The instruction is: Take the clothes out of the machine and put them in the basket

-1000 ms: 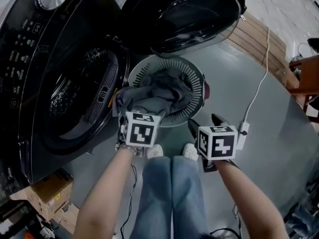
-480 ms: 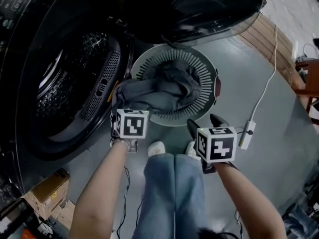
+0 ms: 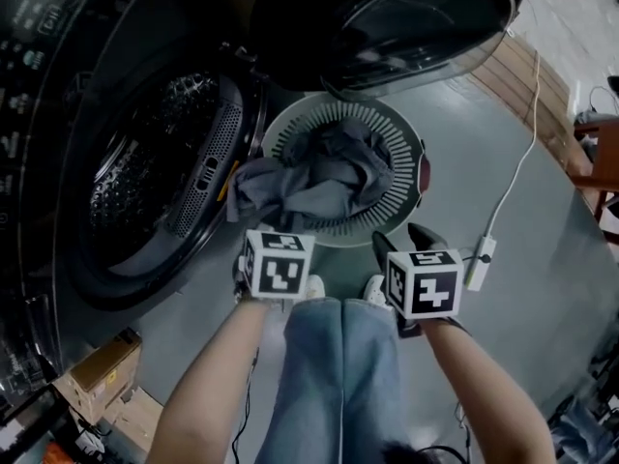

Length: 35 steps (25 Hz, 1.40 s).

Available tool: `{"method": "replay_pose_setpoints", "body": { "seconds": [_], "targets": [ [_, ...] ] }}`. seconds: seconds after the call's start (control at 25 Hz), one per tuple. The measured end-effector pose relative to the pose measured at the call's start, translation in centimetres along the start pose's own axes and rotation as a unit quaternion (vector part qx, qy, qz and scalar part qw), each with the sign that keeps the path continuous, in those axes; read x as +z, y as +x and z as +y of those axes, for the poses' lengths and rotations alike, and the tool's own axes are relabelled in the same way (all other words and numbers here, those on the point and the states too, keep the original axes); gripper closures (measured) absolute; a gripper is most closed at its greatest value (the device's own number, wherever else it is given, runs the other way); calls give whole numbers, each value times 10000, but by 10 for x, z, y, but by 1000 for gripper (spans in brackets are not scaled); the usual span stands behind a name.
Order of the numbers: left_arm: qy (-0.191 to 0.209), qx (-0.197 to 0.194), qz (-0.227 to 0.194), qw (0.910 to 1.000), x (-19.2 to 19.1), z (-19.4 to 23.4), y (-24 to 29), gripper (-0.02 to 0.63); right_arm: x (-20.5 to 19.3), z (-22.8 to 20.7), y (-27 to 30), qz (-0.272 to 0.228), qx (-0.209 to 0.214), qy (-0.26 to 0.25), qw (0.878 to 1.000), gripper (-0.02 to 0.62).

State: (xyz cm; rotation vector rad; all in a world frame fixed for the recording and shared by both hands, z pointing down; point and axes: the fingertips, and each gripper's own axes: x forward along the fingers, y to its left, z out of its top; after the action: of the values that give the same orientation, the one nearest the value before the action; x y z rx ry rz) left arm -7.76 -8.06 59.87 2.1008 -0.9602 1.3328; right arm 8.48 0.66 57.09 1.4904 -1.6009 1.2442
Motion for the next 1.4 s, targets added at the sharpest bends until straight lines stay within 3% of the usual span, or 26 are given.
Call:
{"method": "replay_pose_setpoints", "body": {
  "seconds": [0.2, 0.36, 0.4, 0.48, 0.52, 0.76, 0.88, 1.08, 1.2, 1.24, 1.32, 1.4],
  "targets": [
    [-456, -471, -332, 9973, 41, -41, -40, 541, 26, -6, -43, -226, -98, 121, 9996, 351],
    [-665, -710, -220, 9950, 55, -49, -40, 535, 44, -15, -68, -448, -111, 68, 9989, 371],
    [-608, -794, -170, 9948, 55, -51, -36, 497, 46, -19, -69, -476, -121, 40, 9988, 374],
    [-437, -814, -23, 9957, 49, -50, -28, 237, 44, -22, -66, -480, -125, 28, 9988, 374],
    [-363, -703, 43, 9969, 43, -44, -24, 181, 41, -23, -63, -467, -117, 41, 9988, 374],
    [-500, 544, 361, 9966, -14, 45, 5, 170, 19, -13, -30, -301, -14, 126, 9995, 377],
    [-621, 639, 472, 9949, -26, 72, 24, 172, 10, -3, -8, -187, 28, 113, 9998, 380],
    [-692, 570, 309, 9955, -5, 96, 67, 172, 3, 12, 21, -77, 81, 177, 9998, 388],
    [-871, 560, 453, 9936, 0, 99, 83, 246, 2, 17, 31, -43, 84, 210, 9997, 394],
    [-905, 614, 517, 9927, -1, 101, 84, 317, 3, 18, 34, -36, 84, 216, 9997, 396],
    [-800, 729, 498, 9929, -1, 102, 79, 519, 5, 19, 35, -39, 77, 222, 9997, 400],
    [-514, 747, 197, 9957, 10, 91, 70, 558, 7, 16, 34, -66, 45, 245, 9997, 407]
  ]
}}
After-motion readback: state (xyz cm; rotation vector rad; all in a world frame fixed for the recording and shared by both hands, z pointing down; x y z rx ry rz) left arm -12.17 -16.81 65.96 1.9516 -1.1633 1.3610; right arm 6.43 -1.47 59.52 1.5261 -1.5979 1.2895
